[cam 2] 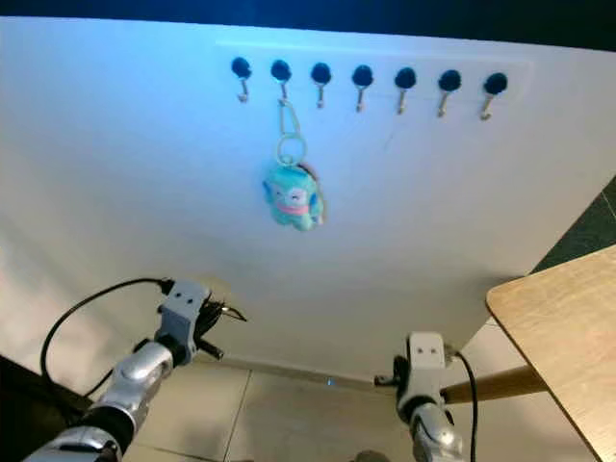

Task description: Hang keys on a hook

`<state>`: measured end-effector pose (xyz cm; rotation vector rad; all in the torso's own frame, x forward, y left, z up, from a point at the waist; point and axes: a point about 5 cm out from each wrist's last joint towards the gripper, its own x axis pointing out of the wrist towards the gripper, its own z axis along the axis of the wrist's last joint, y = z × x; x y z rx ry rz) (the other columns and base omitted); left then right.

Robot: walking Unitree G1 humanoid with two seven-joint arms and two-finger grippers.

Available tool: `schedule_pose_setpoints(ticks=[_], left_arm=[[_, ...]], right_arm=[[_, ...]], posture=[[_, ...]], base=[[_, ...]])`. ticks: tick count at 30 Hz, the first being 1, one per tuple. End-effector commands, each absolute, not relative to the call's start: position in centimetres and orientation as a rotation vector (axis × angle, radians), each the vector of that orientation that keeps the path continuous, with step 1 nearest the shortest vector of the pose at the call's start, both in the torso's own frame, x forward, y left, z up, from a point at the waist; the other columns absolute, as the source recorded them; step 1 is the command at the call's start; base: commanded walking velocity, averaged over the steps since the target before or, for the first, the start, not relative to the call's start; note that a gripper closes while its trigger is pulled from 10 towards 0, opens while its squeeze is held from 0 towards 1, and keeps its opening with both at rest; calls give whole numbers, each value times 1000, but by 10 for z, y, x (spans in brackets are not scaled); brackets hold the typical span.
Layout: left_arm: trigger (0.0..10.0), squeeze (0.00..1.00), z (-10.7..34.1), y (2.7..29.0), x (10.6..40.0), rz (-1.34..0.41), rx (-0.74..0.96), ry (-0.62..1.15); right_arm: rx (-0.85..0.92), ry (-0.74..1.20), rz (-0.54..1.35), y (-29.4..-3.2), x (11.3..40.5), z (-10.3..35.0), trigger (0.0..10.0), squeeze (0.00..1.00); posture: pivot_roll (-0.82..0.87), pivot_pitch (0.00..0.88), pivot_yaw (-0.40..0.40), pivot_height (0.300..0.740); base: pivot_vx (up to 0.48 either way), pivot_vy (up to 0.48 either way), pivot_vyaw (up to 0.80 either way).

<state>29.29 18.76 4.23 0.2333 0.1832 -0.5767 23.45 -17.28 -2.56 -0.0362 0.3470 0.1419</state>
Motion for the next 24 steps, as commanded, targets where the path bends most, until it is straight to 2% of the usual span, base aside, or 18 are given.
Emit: schedule_pose_setpoints(ticks=[1, 11, 13, 17, 22, 24], left_arm=[[10000, 0, 82, 179, 310, -722, 264, 63], [10000, 0, 129, 163, 318, -955, 293, -8], [10000, 0, 139, 162, 316, -1018, 317, -10], [10000, 0, 172, 170, 306, -1154, 375, 21], [10000, 0, 193, 175, 301, -1198, 390, 34], [10000, 0, 209, 175, 302, -1186, 403, -14]], right_arm=[[-68, 225, 181, -167, 251, -5, 10000, 0], [-3, -4, 245, -157, 276, 42, 10000, 0], [6, -61, 297, -152, 278, 56, 10000, 0], [56, -155, 543, -124, 271, 93, 10000, 0], [66, -178, 621, -113, 267, 109, 10000, 0], [77, -206, 648, -108, 266, 121, 10000, 0]], posture=[[41, 52, 13, 740], [39, 55, 16, 740], [36, 56, 20, 740], [29, 58, 20, 740], [27, 59, 17, 740], [28, 61, 15, 740]], base=[[0, 0, 0], [0, 0, 0], [0, 0, 0], [0, 0, 0], [0, 0, 0], [0, 0, 0]])
